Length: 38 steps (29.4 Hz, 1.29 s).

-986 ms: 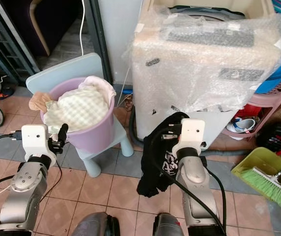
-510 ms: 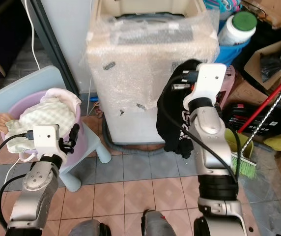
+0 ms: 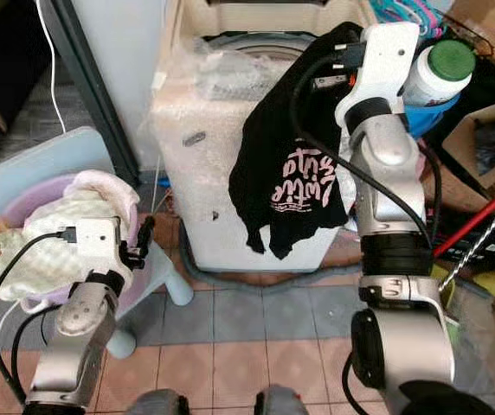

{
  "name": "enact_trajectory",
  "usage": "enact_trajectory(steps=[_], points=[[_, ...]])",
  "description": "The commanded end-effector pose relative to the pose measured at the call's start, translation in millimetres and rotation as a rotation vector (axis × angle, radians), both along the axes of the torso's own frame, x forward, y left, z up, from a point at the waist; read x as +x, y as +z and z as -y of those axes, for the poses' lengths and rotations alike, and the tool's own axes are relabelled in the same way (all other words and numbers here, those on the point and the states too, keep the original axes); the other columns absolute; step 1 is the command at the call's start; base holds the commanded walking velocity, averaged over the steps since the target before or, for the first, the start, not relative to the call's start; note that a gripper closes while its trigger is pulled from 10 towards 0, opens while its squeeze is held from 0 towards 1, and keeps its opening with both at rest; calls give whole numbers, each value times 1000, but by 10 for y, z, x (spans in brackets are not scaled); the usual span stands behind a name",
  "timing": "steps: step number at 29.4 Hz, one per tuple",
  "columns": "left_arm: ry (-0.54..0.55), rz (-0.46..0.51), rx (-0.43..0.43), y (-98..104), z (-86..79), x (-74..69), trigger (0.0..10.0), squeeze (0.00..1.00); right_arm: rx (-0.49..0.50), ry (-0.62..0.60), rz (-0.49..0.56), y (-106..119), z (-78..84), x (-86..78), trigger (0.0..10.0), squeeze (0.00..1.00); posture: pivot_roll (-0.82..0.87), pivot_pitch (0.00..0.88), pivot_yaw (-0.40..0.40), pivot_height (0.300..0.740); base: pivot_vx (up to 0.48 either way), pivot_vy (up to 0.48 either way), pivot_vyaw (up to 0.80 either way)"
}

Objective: Clothes washing

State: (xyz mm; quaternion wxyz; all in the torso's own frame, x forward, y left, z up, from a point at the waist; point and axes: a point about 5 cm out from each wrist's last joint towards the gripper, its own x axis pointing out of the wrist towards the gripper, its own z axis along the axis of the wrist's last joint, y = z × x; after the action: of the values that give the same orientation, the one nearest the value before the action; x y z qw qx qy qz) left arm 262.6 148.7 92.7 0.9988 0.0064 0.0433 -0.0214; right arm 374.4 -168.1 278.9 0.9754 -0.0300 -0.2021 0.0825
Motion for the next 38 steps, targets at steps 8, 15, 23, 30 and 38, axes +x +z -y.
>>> enact_trajectory(steps=[8,15,23,30,38], points=[[5,-5,15,-9,-39,16,10000,0,-13,67,66,265,-68,98,10000,0,15,114,20,740,480,0,0],[-12,-2,9,-5,1,38,10000,0,-10,95,46,623,-21,287,10000,0,15,111,14,740,480,0,0],[5,-3,7,-8,19,42,10000,0,-7,105,121,1163,-40,329,10000,0,21,112,2,740,466,0,0],[22,-19,-2,-31,27,32,10000,0,30,16,280,1685,105,191,10000,0,28,113,-15,740,84,0,0],[38,-28,-5,-42,29,3,10000,0,-154,167,-236,429,-118,507,10000,0,35,122,-21,740,0,0,0]])
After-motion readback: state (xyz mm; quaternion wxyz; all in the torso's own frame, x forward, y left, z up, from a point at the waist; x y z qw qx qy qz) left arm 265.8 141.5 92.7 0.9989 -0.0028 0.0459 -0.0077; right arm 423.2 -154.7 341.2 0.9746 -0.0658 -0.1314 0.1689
